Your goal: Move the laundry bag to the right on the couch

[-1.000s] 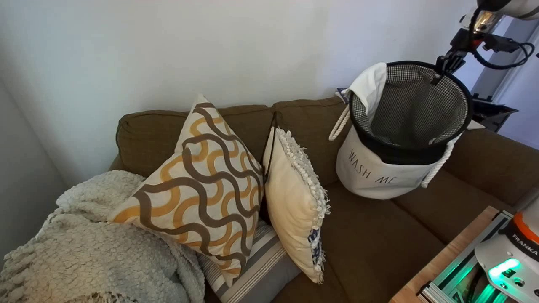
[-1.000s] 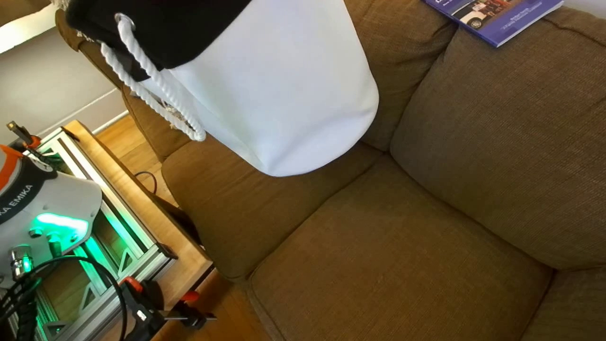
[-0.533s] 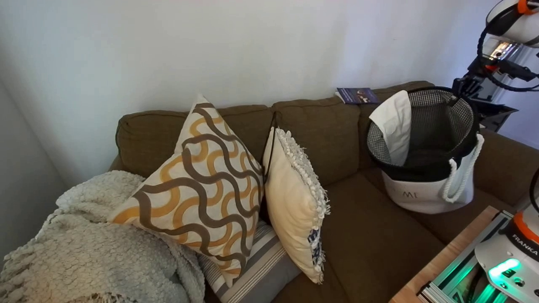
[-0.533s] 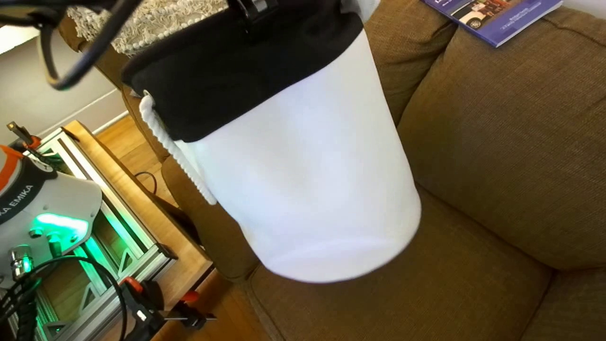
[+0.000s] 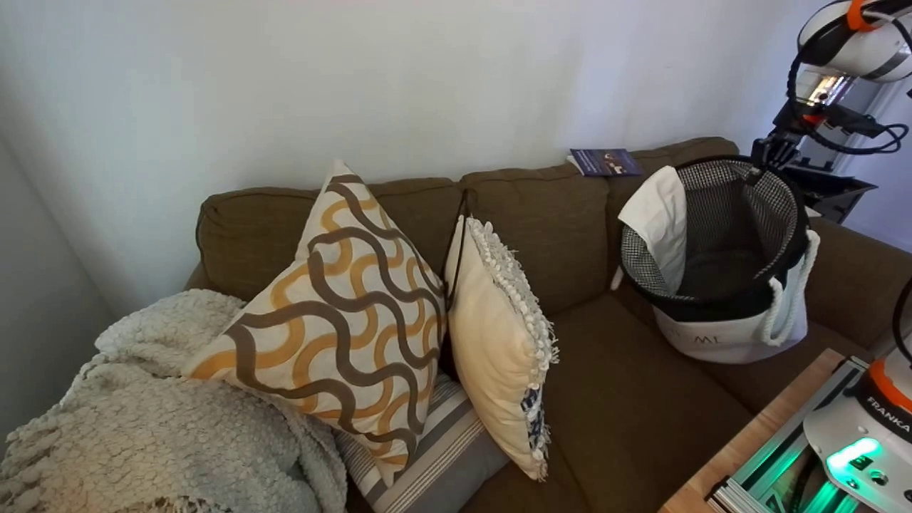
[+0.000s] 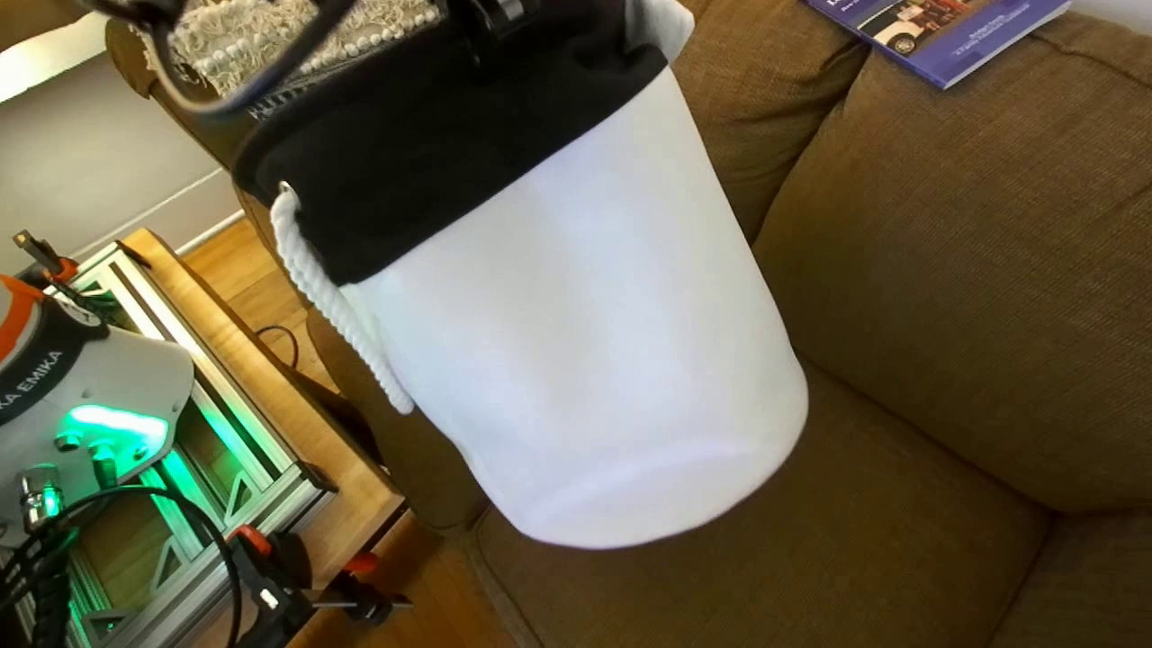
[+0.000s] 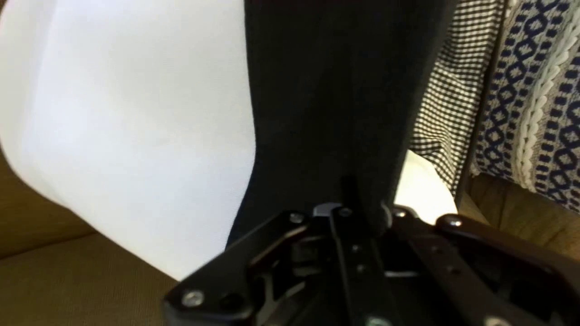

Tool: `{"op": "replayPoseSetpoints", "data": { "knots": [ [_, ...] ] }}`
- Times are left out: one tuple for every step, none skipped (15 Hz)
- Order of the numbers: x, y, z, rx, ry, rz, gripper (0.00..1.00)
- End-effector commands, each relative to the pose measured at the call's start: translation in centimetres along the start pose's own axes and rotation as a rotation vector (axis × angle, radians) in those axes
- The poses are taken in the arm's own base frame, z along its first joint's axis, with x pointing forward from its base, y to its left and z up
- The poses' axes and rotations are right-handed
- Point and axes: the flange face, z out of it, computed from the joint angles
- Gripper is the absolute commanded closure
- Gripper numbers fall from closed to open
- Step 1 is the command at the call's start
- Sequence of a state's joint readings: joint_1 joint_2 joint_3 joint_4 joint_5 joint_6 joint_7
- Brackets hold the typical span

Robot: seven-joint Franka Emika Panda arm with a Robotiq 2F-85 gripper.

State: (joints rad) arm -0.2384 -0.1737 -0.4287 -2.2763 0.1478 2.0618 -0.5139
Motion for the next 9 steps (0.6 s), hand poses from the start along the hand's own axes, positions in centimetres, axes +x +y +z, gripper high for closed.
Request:
{"op": "replayPoseSetpoints", "data": {
  "knots": [
    [-1.6,-2.3,-8.1,0.039,0.114,-0.062,0.99],
    [-1.4,-2.1,-8.9,0.062,0.121,-0.06,0.99],
    [-0.9,-1.8,-9.1,0.081,0.116,-0.041,0.99],
    [-0.4,-1.1,-8.6,0.102,0.107,-0.031,0.99],
    [0.2,-0.1,-7.6,0.125,0.089,-0.004,0.99],
    [0.5,1.3,-6.3,0.133,0.073,0.031,0.99],
    [0.9,3.1,-4.7,0.134,0.053,0.075,0.99],
    [1.2,4.8,-2.9,0.136,0.03,0.115,0.99],
    [1.5,6.2,-0.6,0.148,0.003,0.159,0.99]
  ]
}}
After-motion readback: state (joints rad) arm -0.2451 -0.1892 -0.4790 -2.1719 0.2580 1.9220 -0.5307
